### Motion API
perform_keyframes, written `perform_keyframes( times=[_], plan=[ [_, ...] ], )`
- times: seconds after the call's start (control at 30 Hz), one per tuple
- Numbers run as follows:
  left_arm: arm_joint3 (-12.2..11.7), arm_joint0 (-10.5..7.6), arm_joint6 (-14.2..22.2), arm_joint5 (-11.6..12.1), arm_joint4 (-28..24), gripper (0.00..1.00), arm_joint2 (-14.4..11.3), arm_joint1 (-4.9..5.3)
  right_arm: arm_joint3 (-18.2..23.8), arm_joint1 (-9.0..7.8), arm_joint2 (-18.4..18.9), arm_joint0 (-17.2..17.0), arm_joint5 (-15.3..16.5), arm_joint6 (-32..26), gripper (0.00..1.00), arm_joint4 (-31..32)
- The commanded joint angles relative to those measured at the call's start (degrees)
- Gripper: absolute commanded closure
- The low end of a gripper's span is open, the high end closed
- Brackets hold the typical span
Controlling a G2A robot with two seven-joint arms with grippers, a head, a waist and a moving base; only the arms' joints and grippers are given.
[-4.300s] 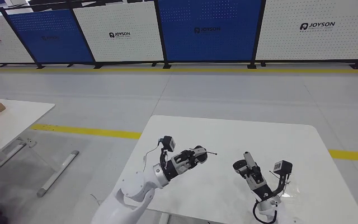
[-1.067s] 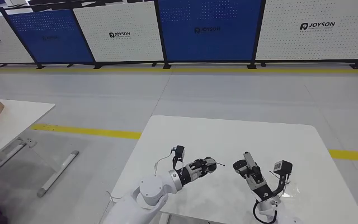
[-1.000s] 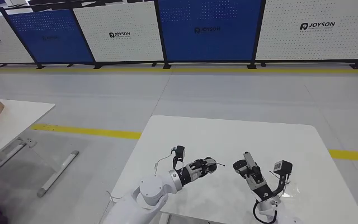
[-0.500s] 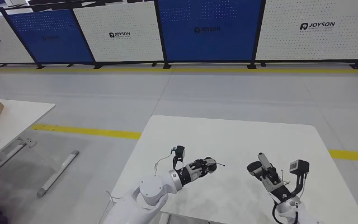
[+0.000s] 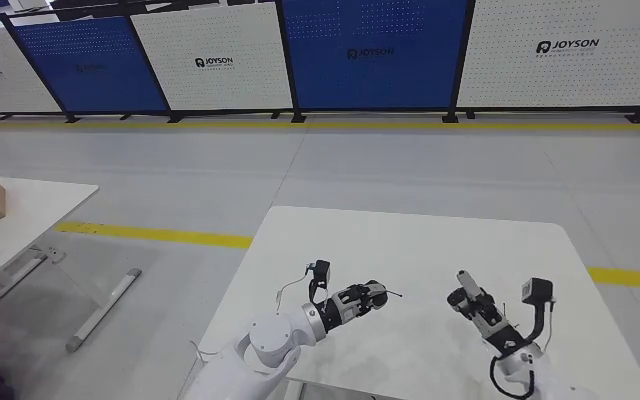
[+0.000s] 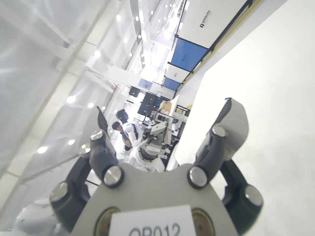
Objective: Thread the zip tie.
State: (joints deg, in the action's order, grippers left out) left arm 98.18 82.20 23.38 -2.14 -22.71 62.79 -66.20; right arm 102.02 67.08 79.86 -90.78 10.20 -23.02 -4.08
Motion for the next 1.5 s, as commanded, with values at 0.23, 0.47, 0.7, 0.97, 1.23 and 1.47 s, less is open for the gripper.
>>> perform_keyframes(
  times=[0.23, 0.47, 0.7, 0.97, 1.23, 1.47],
  plan=[
    [0.00, 0.00, 0.00, 0.00, 0.00, 1.00, 0.00, 0.00, 2.48, -2.13, 5.71, 4.77, -9.11, -14.55, 0.00, 15.69],
    [0.00, 0.00, 0.00, 0.00, 0.00, 1.00, 0.00, 0.00, 2.03, -2.30, 5.64, 6.33, -10.45, -15.08, 0.00, 18.18],
    [0.00, 0.00, 0.00, 0.00, 0.00, 1.00, 0.00, 0.00, 1.96, -2.30, 5.63, 6.30, -10.40, -14.99, 0.00, 18.20],
    [0.00, 0.00, 0.00, 0.00, 0.00, 1.00, 0.00, 0.00, 2.82, -3.69, 9.24, 8.15, -11.29, -22.17, 0.00, 27.31],
    [0.00, 0.00, 0.00, 0.00, 0.00, 1.00, 0.00, 0.00, 5.63, -4.91, 6.18, 9.80, -18.16, -29.59, 0.00, 51.08],
    [0.00, 0.00, 0.00, 0.00, 0.00, 1.00, 0.00, 0.00, 5.17, -4.84, 5.74, 10.29, -18.72, -29.19, 0.00, 51.36]
  ],
)
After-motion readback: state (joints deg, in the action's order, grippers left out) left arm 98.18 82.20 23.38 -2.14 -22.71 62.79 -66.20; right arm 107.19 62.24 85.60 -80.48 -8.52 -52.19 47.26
